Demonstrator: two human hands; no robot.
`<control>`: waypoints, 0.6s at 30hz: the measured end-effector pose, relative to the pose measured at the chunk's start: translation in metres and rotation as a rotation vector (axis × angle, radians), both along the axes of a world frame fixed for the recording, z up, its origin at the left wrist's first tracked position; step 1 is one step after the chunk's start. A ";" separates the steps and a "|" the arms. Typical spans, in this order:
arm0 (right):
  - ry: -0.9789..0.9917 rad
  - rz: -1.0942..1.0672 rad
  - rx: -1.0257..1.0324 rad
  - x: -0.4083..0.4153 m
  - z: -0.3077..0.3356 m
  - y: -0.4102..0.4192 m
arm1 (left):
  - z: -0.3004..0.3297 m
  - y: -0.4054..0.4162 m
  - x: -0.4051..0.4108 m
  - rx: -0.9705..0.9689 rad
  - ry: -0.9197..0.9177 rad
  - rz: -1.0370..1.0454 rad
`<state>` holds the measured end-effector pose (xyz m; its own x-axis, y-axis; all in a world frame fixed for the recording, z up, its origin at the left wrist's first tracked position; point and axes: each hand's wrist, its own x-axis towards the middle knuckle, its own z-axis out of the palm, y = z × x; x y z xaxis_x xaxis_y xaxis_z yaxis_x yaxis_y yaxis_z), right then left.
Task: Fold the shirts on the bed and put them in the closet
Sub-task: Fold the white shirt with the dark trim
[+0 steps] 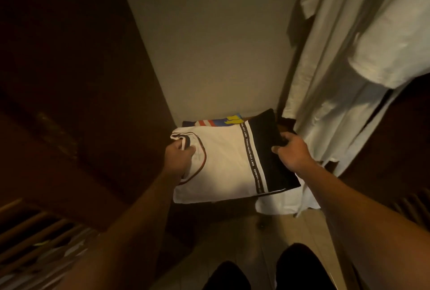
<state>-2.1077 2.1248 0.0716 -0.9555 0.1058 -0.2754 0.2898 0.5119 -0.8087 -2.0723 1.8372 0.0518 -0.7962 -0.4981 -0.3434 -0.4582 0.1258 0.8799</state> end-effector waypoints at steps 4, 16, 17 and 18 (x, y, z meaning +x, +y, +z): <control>0.067 0.081 -0.009 -0.057 -0.093 -0.005 | -0.080 -0.006 -0.047 0.100 0.014 0.059; 0.249 0.139 -0.108 -0.156 -0.307 0.000 | -0.282 -0.015 -0.130 -0.006 0.147 0.074; 0.261 0.139 -0.113 -0.162 -0.312 -0.001 | -0.287 -0.018 -0.137 -0.014 0.149 0.076; 0.278 0.138 -0.125 -0.169 -0.317 -0.002 | -0.293 -0.021 -0.144 -0.025 0.145 0.081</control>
